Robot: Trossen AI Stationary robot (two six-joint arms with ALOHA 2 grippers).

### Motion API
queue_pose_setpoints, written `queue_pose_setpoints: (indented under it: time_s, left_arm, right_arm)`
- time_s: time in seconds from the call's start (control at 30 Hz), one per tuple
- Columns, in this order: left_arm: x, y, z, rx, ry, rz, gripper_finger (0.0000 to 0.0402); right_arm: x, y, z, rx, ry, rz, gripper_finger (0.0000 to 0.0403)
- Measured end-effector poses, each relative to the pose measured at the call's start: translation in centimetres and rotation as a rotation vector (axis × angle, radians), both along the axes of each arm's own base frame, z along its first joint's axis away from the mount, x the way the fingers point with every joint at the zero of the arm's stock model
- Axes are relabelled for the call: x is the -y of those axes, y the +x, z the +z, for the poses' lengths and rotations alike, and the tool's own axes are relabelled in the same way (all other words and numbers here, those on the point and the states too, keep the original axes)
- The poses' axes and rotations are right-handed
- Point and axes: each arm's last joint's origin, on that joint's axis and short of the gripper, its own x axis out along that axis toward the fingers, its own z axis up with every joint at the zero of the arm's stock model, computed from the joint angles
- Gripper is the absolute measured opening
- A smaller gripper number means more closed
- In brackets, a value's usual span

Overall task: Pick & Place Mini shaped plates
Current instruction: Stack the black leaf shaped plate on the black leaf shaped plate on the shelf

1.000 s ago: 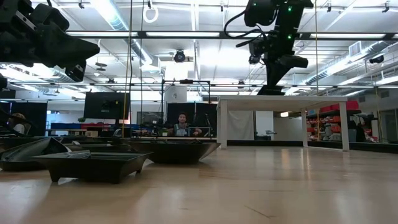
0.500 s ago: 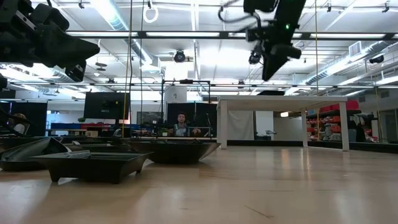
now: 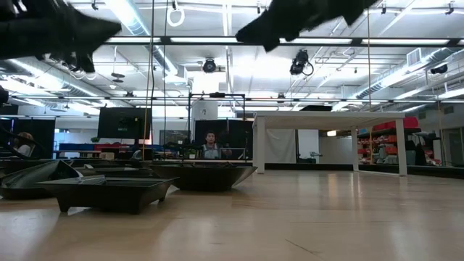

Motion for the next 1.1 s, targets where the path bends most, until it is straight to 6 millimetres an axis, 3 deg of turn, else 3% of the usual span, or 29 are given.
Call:
queue_pose_setpoints:
  time_s: [0.17,0.37,0.53,0.67,0.87,0.97,1.1]
  left_arm:
    - [0.7,0.4,0.5,0.030,0.091,-0.113,0.0020]
    - [1.8,2.7,0.1,-0.148,0.019,-0.005,0.0004]
    - [3.3,5.5,2.3,-0.371,0.023,0.165,0.0011]
    - [4.7,7.2,5.0,-0.621,0.038,0.181,0.0019]
    - [5.2,6.8,7.0,-1.046,-0.311,0.129,0.0039]
    - [5.5,6.2,6.0,-1.263,-0.542,0.122,0.0058]
    - [6.3,5.7,3.5,-1.423,-0.854,0.110,0.0095]
  right_arm:
    - [-1.7,-1.3,-3.4,0.086,-0.006,-0.006,0.0059]
    - [-3.4,-2.7,-6.1,0.138,-0.024,-0.030,0.0059]
    - [-3.8,-3.6,-7.4,0.108,0.009,-0.080,0.0059]
    - [-3.8,-3.9,-7.8,0.098,0.003,-0.163,0.0059]
    - [-3.5,-3.8,-7.5,0.143,-0.010,-0.224,0.0059]
    - [-3.4,-3.7,-7.2,0.172,-0.029,-0.221,0.0059]
    - [-3.3,-3.7,-7.1,0.190,-0.055,-0.216,0.0059]
